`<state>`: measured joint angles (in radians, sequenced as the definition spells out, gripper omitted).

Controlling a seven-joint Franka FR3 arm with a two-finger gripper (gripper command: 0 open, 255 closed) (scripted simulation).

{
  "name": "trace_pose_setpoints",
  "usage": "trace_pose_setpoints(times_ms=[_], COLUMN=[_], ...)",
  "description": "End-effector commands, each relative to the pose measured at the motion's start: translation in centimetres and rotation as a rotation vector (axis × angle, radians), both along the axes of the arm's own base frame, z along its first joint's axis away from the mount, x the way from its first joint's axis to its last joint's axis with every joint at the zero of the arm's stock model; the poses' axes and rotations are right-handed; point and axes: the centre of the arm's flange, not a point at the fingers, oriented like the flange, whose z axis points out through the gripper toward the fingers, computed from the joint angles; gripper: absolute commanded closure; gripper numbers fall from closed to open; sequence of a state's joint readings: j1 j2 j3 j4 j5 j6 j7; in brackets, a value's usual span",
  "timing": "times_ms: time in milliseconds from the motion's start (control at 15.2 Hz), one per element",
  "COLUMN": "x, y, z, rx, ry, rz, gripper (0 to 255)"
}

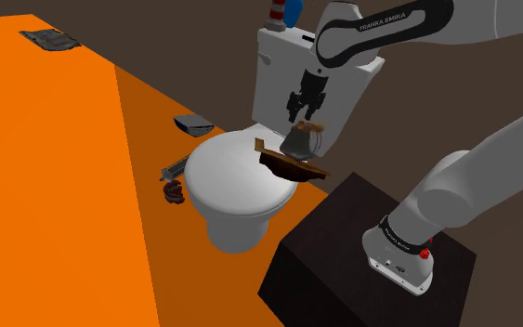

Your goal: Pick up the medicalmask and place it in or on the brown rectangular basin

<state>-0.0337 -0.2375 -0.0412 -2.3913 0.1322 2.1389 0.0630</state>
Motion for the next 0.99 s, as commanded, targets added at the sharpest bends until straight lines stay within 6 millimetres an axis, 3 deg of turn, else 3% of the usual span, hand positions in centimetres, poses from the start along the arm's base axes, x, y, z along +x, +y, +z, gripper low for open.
trace_pose_setpoints(times_ms=[0,198,462,924], x=[0.0,0.0,0.0,0.0], y=[0.0,0.0,-0.6,-0.6], z=[0.0,0.0,5.0,5.0], rx=[0.000,0.000,0.000,0.000], ry=[0.000,0.000,0.000,0.000], rz=[0.000,0.000,0.000,0.000], gripper=[0,0,0,0])
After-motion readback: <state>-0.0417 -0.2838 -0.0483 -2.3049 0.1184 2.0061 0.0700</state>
